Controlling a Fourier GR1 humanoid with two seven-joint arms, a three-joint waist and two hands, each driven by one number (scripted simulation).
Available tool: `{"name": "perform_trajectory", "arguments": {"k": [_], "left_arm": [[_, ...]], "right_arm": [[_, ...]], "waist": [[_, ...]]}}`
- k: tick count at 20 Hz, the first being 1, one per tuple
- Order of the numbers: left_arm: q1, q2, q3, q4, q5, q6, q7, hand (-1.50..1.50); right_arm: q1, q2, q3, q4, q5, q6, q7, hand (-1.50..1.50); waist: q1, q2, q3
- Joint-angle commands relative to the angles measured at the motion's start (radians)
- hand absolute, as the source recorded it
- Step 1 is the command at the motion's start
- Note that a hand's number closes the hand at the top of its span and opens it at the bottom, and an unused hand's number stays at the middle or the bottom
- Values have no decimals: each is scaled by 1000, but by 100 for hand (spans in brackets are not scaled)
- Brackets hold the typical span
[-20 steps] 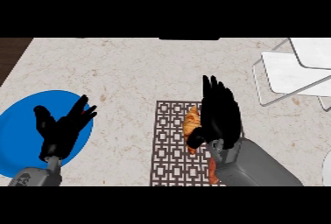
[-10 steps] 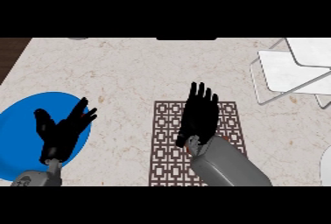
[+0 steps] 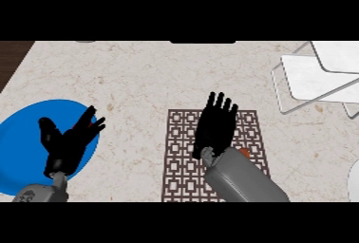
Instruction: Pick the croissant from the placemat and place it in the tiered shelf
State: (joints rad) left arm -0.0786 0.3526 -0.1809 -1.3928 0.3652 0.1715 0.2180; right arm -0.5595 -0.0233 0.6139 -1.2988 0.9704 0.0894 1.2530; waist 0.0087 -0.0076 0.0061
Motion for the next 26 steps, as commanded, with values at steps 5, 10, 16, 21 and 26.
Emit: {"name": "perform_trajectory", "arguments": {"k": [5,10,16,21,26], "left_arm": [[-23,21,52,98,5,0,31,0],[-13,4,46,84,-2,2,21,0],[35,3,20,2,-19,3,50,0],[9,-33,25,97,-44,5,10,0],[52,-30,19,30,-45,-20,3,0]], "right_arm": [[17,22,-3,63,55,-3,209,-150],[-4,22,-31,126,90,7,196,-150],[-16,23,-10,129,101,-55,207,-150],[11,23,-8,152,112,-99,143,-150],[-26,23,-41,261,73,-140,74,-150]], "waist": [[-12,10,-7],[-3,10,-7],[13,7,-6],[-1,9,-7],[14,10,-6]]}}
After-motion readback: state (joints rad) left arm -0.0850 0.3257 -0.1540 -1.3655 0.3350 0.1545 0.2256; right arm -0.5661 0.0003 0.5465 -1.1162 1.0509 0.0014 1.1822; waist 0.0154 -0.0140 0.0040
